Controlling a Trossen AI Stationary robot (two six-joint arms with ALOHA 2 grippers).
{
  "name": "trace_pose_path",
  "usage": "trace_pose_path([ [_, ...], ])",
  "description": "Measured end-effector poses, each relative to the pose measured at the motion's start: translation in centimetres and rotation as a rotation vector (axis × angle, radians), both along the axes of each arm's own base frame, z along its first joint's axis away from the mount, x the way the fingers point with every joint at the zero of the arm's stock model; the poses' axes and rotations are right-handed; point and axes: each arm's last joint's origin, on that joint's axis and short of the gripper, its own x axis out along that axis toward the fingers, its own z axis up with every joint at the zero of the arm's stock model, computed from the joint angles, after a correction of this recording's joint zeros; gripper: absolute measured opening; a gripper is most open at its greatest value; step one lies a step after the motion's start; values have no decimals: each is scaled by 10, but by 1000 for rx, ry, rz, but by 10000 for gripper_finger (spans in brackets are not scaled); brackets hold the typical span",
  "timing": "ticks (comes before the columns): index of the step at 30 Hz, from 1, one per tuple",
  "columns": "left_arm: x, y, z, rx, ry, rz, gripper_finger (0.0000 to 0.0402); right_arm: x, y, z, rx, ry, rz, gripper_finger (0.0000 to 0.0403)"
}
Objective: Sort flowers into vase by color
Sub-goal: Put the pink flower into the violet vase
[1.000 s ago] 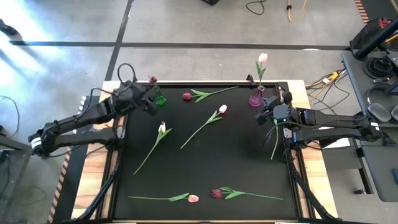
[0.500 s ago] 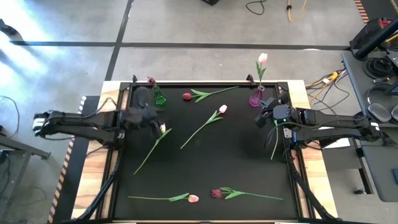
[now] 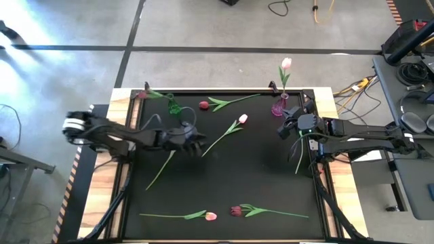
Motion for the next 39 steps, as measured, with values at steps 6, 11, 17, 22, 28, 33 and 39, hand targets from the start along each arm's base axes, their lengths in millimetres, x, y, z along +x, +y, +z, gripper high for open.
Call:
trace_pose_path([
  [6, 25, 5, -30, -49, 67, 7, 146, 0, 0, 0, 0, 1, 0, 12],
  [11, 52, 5, -31, -38, 169, 1, 161, 0, 0, 0, 0, 1, 0, 12],
  [17, 78, 8, -30, 14, 326, 69, 172, 0, 0, 0, 0, 1, 0, 12],
  [22, 105, 13, -33, 20, 472, 99, 169, 0, 0, 0, 0, 1, 0, 12],
  [28, 126, 33, -48, 12, 591, 145, 168, 0, 0, 0, 3, -4, -3, 12],
  [33, 133, 47, -55, 2, 623, 158, 166, 0, 0, 0, 3, -4, -3, 12],
  [39, 134, 50, -56, -51, 637, 59, 111, 0, 0, 0, 3, -2, -2, 12],
])
